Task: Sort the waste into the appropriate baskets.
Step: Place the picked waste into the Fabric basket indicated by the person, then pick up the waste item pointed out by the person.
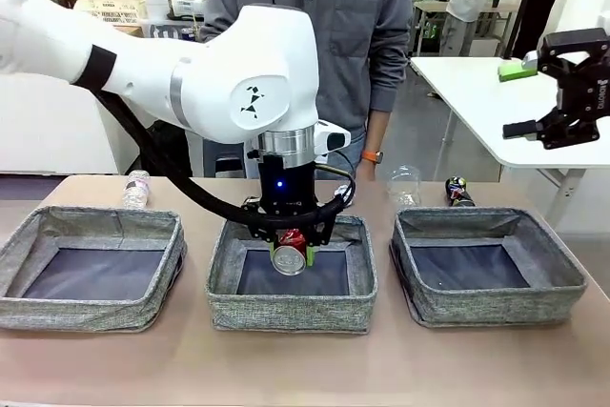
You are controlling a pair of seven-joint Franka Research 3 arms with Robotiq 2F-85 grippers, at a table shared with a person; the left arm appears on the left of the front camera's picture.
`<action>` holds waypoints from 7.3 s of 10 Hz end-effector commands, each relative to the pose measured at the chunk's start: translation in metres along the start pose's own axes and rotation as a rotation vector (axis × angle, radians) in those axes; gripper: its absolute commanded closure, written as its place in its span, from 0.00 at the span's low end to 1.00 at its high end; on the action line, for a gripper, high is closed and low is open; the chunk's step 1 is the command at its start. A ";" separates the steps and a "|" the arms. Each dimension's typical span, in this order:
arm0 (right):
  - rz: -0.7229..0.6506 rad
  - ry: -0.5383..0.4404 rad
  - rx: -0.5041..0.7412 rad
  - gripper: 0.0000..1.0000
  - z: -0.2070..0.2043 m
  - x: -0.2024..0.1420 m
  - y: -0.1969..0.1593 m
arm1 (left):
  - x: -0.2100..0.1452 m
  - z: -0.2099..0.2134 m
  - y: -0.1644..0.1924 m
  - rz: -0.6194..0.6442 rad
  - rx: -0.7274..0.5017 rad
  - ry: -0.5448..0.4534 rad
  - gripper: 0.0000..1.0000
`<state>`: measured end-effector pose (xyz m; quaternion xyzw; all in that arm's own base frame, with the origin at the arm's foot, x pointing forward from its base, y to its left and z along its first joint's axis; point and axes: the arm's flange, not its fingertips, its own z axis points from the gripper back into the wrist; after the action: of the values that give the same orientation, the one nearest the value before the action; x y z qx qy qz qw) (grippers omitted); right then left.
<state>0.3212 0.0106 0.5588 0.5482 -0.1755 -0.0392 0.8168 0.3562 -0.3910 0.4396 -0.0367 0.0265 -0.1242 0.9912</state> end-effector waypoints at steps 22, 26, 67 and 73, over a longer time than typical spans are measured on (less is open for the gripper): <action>0.026 -0.010 0.029 0.00 -0.002 0.003 0.000 | -0.066 0.150 0.244 0.184 -1.028 -0.461 0.00; 0.026 -0.010 0.029 0.00 -0.002 0.003 0.000 | -0.070 0.137 0.291 0.281 -1.101 -0.425 0.00; 0.554 0.315 -1.147 0.00 -0.125 0.049 -0.002 | -0.070 0.137 0.291 0.281 -1.101 -0.425 0.00; 0.452 0.106 -1.084 0.00 -0.226 0.124 -0.086 | -0.070 0.137 0.291 0.281 -1.101 -0.425 0.00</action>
<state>0.5207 0.1367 0.4347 0.0153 -0.1816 0.1042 0.9777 0.3674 -0.0848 0.5563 -0.5639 -0.1025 0.0591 0.8173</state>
